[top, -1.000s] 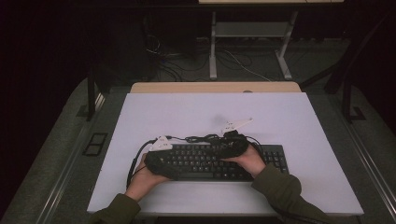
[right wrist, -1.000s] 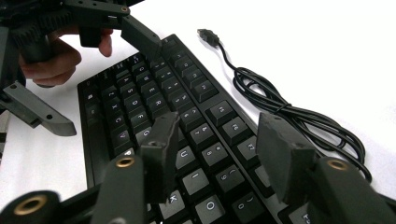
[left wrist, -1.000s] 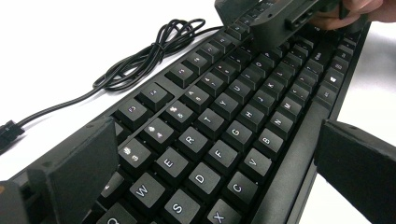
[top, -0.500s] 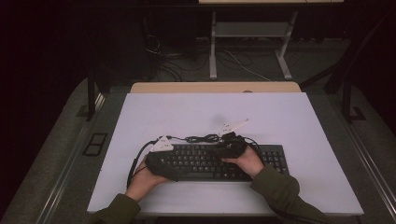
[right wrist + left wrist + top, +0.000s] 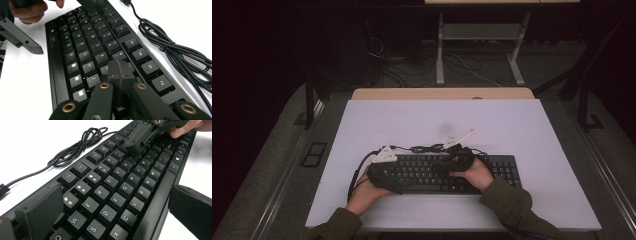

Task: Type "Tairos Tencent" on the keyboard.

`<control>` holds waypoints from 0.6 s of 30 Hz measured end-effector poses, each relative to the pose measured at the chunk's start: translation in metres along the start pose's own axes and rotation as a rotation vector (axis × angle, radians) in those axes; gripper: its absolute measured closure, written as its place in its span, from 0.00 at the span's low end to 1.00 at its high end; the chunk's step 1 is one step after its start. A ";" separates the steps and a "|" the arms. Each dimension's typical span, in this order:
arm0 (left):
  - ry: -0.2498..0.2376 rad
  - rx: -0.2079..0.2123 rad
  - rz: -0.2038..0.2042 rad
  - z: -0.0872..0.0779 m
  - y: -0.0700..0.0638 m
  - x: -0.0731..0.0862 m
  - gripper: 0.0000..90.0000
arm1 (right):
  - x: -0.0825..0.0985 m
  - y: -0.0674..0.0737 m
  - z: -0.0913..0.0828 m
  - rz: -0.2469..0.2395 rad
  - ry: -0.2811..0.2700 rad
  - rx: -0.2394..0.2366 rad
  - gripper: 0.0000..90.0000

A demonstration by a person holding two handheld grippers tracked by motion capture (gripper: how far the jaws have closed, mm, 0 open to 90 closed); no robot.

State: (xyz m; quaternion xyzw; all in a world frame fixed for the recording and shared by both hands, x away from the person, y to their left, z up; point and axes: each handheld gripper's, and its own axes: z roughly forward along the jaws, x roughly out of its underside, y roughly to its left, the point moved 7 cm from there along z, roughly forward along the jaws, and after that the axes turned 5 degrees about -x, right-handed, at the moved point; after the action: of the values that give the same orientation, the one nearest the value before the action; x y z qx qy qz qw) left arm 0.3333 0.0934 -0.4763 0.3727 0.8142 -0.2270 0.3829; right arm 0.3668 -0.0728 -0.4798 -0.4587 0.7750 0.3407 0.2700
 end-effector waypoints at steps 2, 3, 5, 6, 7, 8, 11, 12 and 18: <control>0.001 0.001 0.000 0.000 0.000 0.000 0.00 | 0.001 0.000 0.000 0.007 0.009 0.000 0.99; 0.001 0.001 -0.001 0.000 0.000 0.000 0.00 | 0.001 0.000 0.001 0.004 0.010 -0.001 0.99; 0.001 0.001 -0.002 0.000 0.000 0.000 0.00 | 0.002 0.000 0.001 0.008 0.015 -0.003 0.99; 0.001 0.001 -0.002 0.000 0.000 0.000 0.00 | 0.002 0.000 0.001 0.006 0.016 -0.005 0.99; 0.001 0.001 -0.003 0.000 0.000 0.000 0.00 | 0.002 0.001 0.001 0.006 0.016 -0.005 0.99; 0.001 0.002 -0.004 0.000 -0.001 0.000 0.00 | 0.002 0.001 0.001 0.004 0.017 -0.004 0.99; 0.002 0.002 -0.003 0.001 -0.001 0.000 0.00 | 0.002 0.001 0.001 0.003 0.019 -0.006 0.99; 0.001 0.002 -0.004 0.001 -0.001 0.000 0.00 | 0.002 0.001 0.001 0.003 0.020 -0.007 0.99; 0.004 0.003 -0.004 0.001 0.000 0.001 0.00 | 0.002 0.001 0.002 0.005 0.021 -0.010 0.99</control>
State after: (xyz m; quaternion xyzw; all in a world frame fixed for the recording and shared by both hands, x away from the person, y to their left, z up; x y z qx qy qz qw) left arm 0.3331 0.0932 -0.4774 0.3722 0.8152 -0.2281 0.3806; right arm 0.3653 -0.0724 -0.4824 -0.4617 0.7772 0.3402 0.2588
